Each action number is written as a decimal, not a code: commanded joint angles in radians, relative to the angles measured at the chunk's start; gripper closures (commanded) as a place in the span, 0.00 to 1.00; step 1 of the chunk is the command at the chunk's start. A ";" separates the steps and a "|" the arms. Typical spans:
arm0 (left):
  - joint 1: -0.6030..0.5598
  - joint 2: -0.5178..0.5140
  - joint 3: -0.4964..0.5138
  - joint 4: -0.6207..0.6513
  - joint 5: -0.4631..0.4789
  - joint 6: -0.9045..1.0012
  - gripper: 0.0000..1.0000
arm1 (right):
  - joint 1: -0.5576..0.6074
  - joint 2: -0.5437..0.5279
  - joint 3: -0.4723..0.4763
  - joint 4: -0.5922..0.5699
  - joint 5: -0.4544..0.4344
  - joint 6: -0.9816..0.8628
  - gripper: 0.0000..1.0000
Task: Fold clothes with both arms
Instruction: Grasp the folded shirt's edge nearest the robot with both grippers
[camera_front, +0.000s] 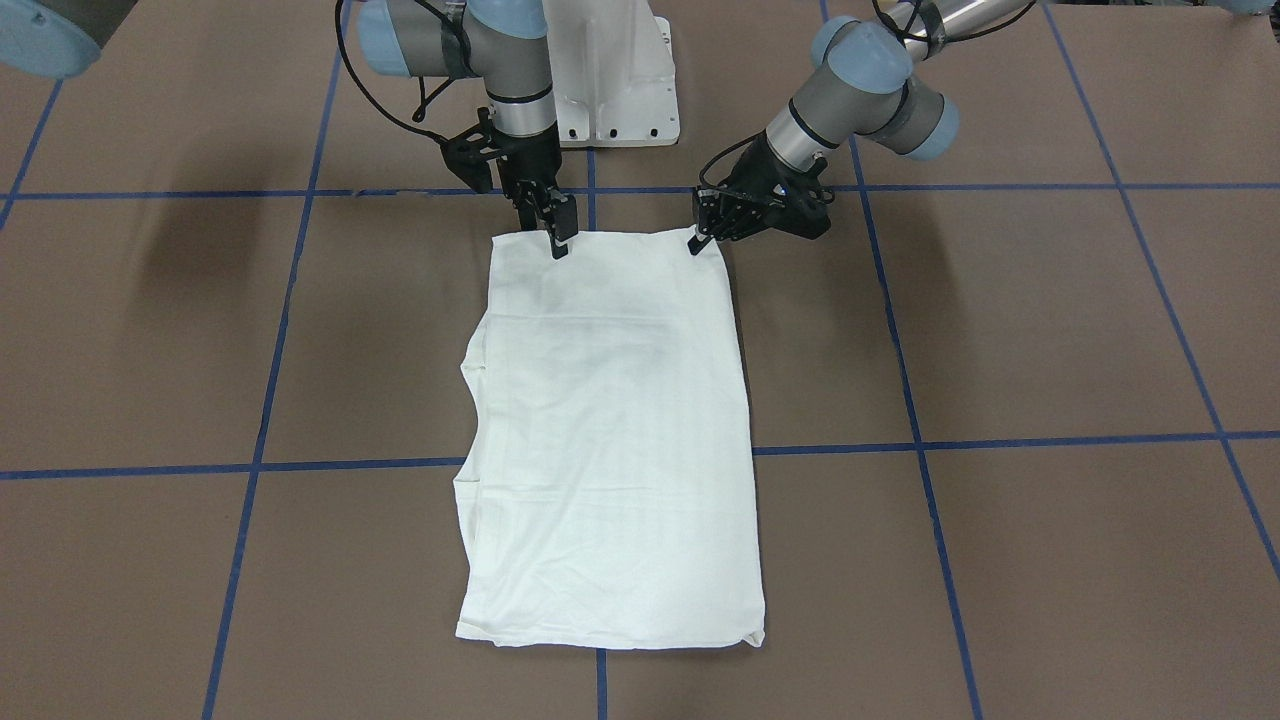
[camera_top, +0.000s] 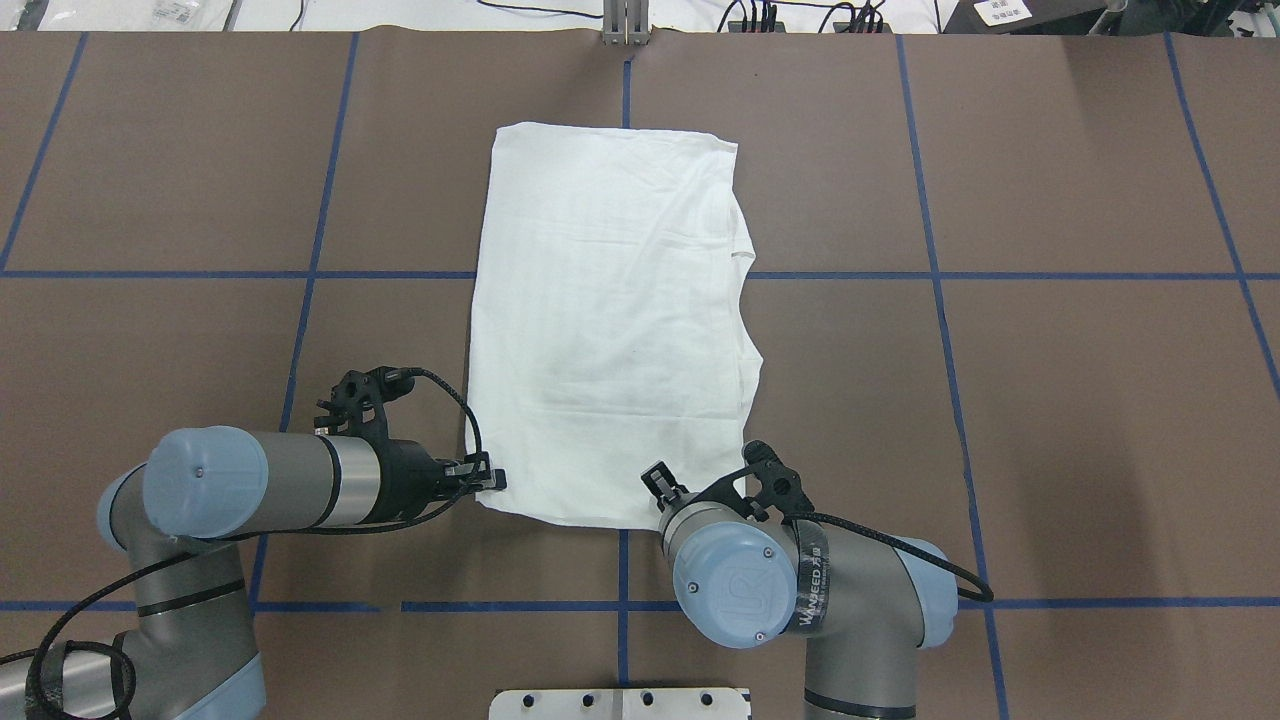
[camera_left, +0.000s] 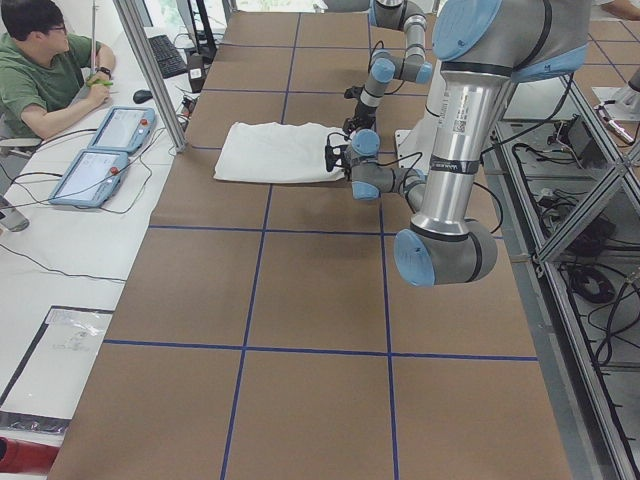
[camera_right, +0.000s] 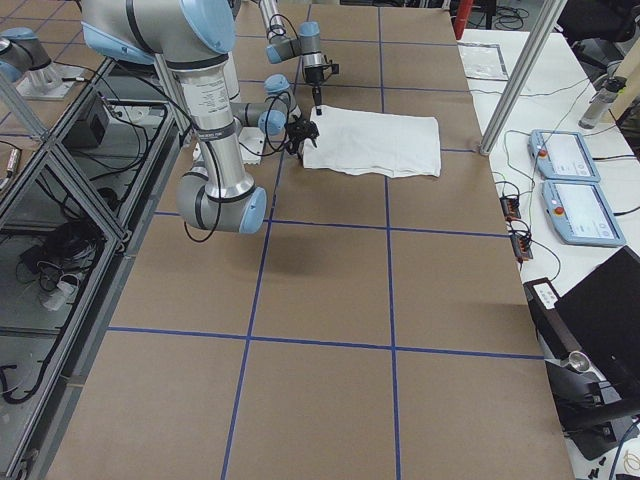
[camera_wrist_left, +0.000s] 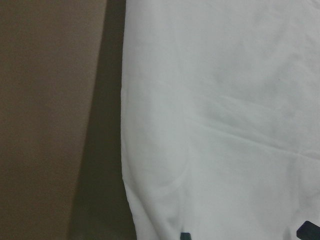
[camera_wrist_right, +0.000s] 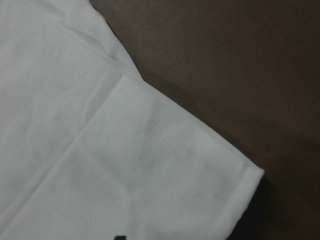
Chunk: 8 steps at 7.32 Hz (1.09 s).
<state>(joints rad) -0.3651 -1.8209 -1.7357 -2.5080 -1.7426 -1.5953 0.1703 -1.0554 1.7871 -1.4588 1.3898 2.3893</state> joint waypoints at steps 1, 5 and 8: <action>0.000 0.000 -0.001 0.000 0.000 0.000 1.00 | 0.000 0.002 0.001 0.000 0.000 0.004 0.45; 0.000 0.000 -0.001 0.000 0.000 0.000 1.00 | 0.006 0.021 0.002 -0.003 0.000 0.019 1.00; -0.003 0.008 -0.046 0.003 -0.012 0.000 1.00 | 0.012 0.021 0.032 -0.029 0.006 0.016 1.00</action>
<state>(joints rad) -0.3660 -1.8183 -1.7508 -2.5074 -1.7460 -1.5953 0.1794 -1.0340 1.7987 -1.4683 1.3917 2.4066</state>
